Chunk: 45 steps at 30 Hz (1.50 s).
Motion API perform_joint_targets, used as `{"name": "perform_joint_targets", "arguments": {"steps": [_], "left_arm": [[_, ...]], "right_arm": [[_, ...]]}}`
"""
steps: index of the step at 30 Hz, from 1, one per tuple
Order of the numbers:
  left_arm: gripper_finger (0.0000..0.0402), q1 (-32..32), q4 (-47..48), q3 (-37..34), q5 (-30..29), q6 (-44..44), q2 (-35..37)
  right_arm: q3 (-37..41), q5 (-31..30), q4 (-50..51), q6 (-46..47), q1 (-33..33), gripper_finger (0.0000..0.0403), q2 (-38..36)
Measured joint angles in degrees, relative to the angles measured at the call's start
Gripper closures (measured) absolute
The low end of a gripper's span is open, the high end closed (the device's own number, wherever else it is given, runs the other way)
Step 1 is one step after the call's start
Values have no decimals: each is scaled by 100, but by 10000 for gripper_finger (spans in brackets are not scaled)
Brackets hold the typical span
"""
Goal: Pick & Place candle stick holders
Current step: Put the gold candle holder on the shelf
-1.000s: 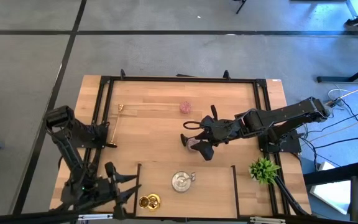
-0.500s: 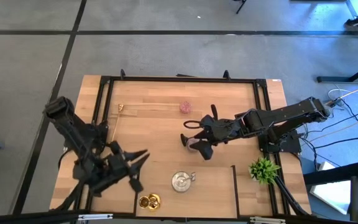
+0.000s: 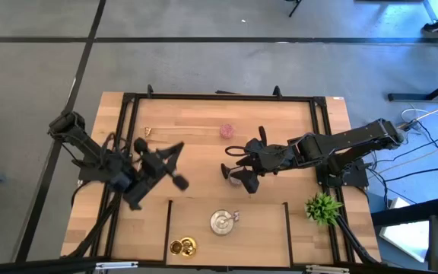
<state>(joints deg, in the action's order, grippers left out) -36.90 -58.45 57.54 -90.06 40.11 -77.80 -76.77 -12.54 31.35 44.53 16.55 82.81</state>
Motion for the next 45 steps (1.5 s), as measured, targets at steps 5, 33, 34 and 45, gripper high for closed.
{"name": "perform_joint_targets", "arguments": {"steps": [5,33,34,45], "left_arm": [[400,742,-5,0,4,-912,170],[400,2735,35,-902,320,-2034,350],[400,2702,73,-929,562,-2141,350],[399,2756,4802,-544,3582,-6116,367]], "right_arm": [[0,262,10,-48,-236,130,0],[0,1575,-945,-1453,-1251,130,-2],[0,1577,-942,-1452,-1256,130,-2],[0,1576,-933,-1498,-1258,130,-2]]}}
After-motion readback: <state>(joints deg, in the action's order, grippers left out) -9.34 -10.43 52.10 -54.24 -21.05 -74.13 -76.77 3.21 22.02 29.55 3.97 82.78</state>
